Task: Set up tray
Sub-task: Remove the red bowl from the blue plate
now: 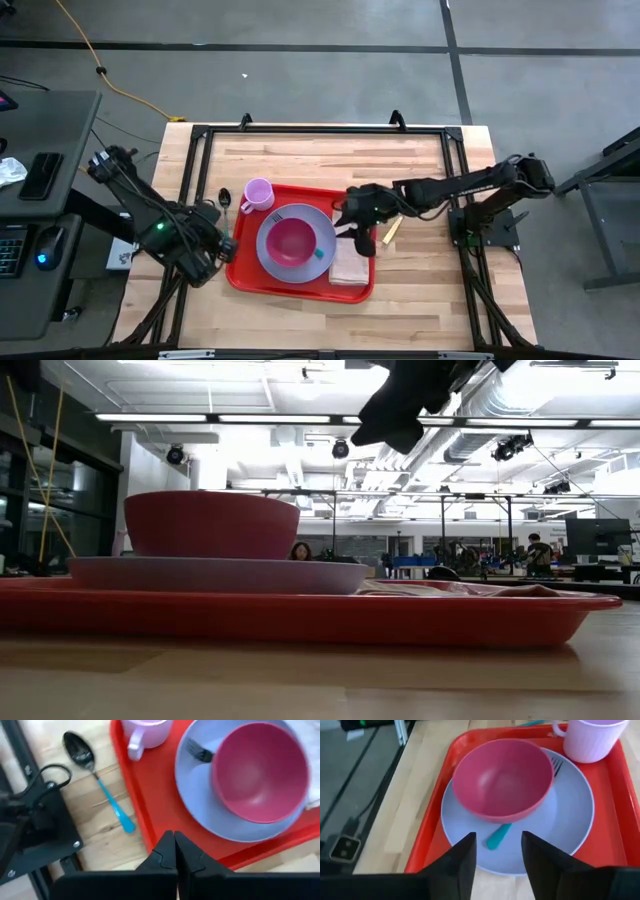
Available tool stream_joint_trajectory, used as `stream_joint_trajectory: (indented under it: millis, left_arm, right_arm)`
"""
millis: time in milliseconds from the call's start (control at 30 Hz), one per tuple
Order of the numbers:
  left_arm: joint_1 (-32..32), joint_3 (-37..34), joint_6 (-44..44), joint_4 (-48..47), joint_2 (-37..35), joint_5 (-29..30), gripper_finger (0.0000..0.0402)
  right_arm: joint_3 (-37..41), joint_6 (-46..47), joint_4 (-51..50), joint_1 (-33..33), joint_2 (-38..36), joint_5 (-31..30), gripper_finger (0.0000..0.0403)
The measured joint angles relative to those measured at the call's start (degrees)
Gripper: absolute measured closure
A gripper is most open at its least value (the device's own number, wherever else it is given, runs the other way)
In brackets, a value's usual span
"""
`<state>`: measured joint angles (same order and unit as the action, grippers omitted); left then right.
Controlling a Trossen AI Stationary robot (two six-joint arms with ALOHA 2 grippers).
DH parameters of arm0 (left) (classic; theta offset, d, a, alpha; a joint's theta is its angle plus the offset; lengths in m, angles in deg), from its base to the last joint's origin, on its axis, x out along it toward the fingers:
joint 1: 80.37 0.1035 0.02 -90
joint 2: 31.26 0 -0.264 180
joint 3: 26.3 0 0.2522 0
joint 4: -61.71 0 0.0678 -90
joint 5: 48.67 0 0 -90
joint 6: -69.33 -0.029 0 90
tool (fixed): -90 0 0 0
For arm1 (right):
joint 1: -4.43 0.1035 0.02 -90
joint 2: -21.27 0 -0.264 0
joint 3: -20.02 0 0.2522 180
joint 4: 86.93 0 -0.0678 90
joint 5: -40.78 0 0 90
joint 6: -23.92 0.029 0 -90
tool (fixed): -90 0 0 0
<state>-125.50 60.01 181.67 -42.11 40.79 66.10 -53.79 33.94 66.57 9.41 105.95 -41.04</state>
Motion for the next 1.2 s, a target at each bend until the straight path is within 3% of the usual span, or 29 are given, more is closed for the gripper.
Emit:
stream_joint_trajectory:
  millis: [200,400,667,1200]
  left_arm:
    - [-3.6,-6.0,6.4,0.1,-4.4,-0.3,0.0380]
    - [-7.3,-11.1,9.0,1.1,-7.7,-0.1,0.0380]
    - [-11.3,-18.9,8.8,6.1,-14.3,7.0,0.0380]
    - [-11.1,-28.5,-10.3,14.1,-36.1,18.7,0.0380]
  right_arm:
    - [-1.7,1.5,1.0,-2.0,0.5,1.4,0.0243]
    - [-7.9,-1.0,-0.8,-3.2,4.0,1.8,0.0246]
    - [-14.2,-1.2,-7.5,-5.3,8.8,2.6,0.0238]
    - [-14.9,5.0,-6.0,-6.1,13.4,4.4,0.0234]
